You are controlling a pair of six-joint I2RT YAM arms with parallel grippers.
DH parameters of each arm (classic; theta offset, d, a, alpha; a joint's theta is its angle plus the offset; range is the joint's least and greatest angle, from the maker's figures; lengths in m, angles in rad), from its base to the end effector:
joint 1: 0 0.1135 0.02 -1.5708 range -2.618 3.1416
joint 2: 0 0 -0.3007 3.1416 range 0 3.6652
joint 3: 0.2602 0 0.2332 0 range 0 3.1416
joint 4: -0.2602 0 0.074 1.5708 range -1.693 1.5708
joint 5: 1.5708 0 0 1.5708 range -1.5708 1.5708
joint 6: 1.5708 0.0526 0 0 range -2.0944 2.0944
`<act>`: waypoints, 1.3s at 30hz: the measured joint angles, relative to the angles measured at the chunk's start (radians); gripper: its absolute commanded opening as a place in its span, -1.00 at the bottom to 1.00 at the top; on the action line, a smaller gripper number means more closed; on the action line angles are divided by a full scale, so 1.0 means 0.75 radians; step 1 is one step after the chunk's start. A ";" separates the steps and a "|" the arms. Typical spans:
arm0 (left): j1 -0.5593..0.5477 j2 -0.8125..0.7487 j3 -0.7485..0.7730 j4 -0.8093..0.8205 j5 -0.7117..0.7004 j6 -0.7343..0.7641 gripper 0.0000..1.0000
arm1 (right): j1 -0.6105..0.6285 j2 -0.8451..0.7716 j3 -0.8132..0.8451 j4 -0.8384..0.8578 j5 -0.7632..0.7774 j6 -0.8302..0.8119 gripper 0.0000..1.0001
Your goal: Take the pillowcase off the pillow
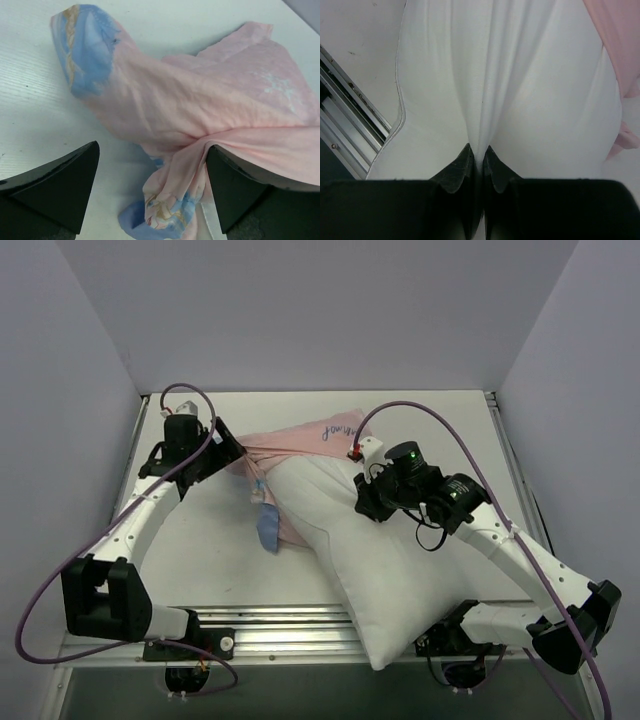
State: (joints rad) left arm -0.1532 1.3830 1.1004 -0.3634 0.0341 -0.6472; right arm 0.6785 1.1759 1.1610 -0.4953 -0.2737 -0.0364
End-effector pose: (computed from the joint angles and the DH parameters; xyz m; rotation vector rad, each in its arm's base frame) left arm 0.2943 -0.0473 0.3275 -0.5336 2.1948 -0.4741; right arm 0.1774 0.1613 0.3868 -0.9039 1.9299 0.6706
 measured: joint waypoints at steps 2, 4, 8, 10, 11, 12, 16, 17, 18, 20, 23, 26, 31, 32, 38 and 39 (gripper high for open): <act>0.039 0.028 0.033 0.004 0.055 -0.011 0.88 | -0.003 0.001 0.000 0.014 -0.013 -0.014 -1.00; 0.069 0.083 0.070 0.016 0.119 -0.040 0.88 | -0.006 0.005 0.000 0.036 -0.020 -0.025 -1.00; 0.097 0.233 0.138 0.059 0.227 -0.098 0.88 | -0.006 0.022 -0.007 0.071 -0.031 -0.034 -1.00; 0.105 0.291 0.150 0.100 0.278 -0.139 0.88 | -0.007 0.022 -0.017 0.084 -0.031 -0.034 -1.00; 0.108 0.306 0.150 0.114 0.298 -0.161 0.88 | -0.007 0.022 -0.020 0.091 -0.031 -0.034 -1.00; 0.113 0.312 0.149 0.127 0.321 -0.186 0.88 | -0.007 0.022 -0.023 0.094 -0.031 -0.034 -1.00; 0.145 0.294 0.142 0.242 0.364 -0.251 0.88 | -0.008 0.022 -0.031 0.076 -0.029 -0.034 -1.00; 0.165 0.281 0.142 0.276 0.384 -0.250 0.88 | -0.008 0.022 -0.033 0.065 -0.028 -0.034 -1.00; 0.176 0.270 0.143 0.293 0.401 -0.250 0.88 | -0.008 0.022 -0.034 0.054 -0.027 -0.034 -1.00; 0.200 0.246 0.153 0.315 0.487 -0.225 0.88 | -0.008 0.022 -0.035 0.041 -0.027 -0.034 -1.00; 0.202 0.237 0.187 0.288 0.620 -0.143 0.88 | -0.011 0.026 -0.035 0.027 -0.024 -0.035 -1.00; 0.193 0.224 0.188 0.211 0.661 -0.048 0.88 | -0.013 0.043 -0.035 0.027 -0.024 -0.040 -1.00; 0.209 0.198 0.164 0.063 0.495 -0.002 0.88 | -0.013 0.077 -0.035 0.027 -0.031 -0.055 -1.00; 0.219 0.197 0.164 0.038 0.446 -0.004 0.88 | -0.013 0.081 -0.035 0.027 -0.032 -0.057 -1.00; 0.257 0.205 0.154 -0.036 0.208 -0.039 0.88 | -0.013 0.083 -0.035 0.027 -0.032 -0.059 -1.00; 0.257 0.213 0.151 -0.033 0.200 -0.047 0.88 | -0.013 0.083 -0.035 0.028 -0.033 -0.059 -1.00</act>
State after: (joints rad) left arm 0.0395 1.5425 1.2137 -0.3882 0.1844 -0.6823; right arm 0.6685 1.2381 1.1351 -0.4744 -0.2981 -0.0807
